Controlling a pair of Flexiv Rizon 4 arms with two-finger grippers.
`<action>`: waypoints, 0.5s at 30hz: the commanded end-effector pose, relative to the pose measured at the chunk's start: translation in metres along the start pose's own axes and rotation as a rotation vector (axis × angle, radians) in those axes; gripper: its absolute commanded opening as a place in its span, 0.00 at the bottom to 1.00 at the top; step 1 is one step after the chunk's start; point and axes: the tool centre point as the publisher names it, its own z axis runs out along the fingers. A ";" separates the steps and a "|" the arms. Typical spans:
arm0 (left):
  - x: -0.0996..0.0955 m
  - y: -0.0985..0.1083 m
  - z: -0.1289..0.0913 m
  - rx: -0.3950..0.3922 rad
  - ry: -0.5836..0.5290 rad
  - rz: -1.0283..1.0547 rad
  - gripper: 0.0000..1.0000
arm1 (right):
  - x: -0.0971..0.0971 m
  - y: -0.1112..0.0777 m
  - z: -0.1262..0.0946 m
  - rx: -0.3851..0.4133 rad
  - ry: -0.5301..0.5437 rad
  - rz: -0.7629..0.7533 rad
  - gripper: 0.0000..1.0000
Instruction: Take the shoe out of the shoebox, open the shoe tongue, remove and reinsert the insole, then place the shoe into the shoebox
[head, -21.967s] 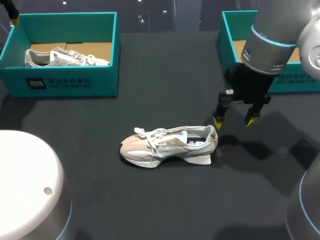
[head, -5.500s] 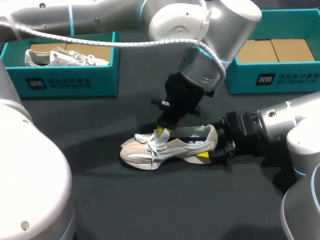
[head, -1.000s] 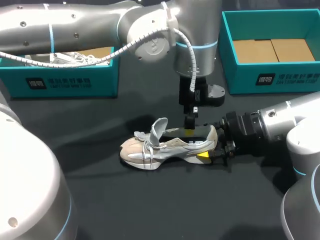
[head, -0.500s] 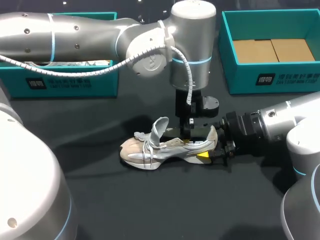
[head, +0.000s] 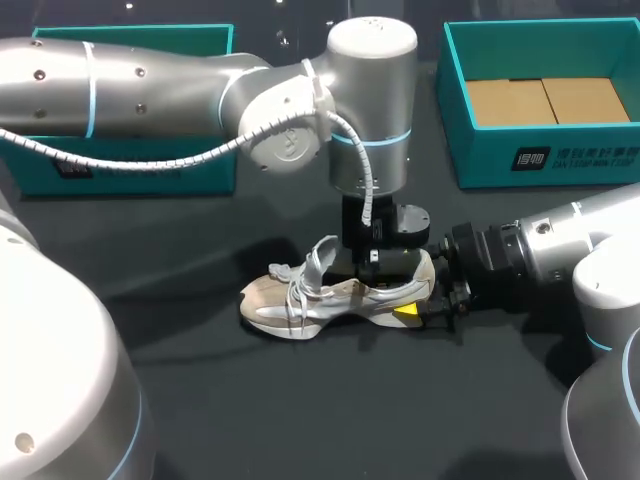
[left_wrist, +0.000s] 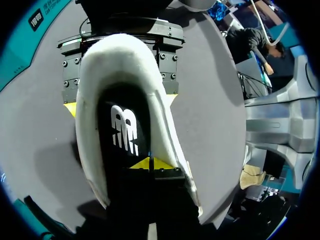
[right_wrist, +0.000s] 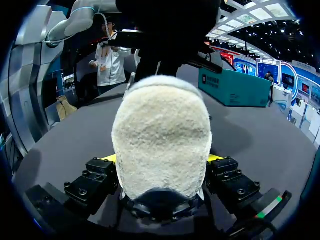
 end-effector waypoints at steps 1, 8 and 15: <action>0.006 0.004 0.000 0.009 -0.017 0.000 0.16 | -0.001 -0.001 0.001 0.004 0.000 0.001 0.00; 0.006 0.005 0.006 0.014 -0.065 0.002 0.29 | -0.001 -0.001 0.001 0.004 0.000 0.001 0.00; 0.004 0.002 0.022 0.013 -0.165 0.027 0.32 | -0.001 -0.001 0.001 0.004 0.000 0.001 0.00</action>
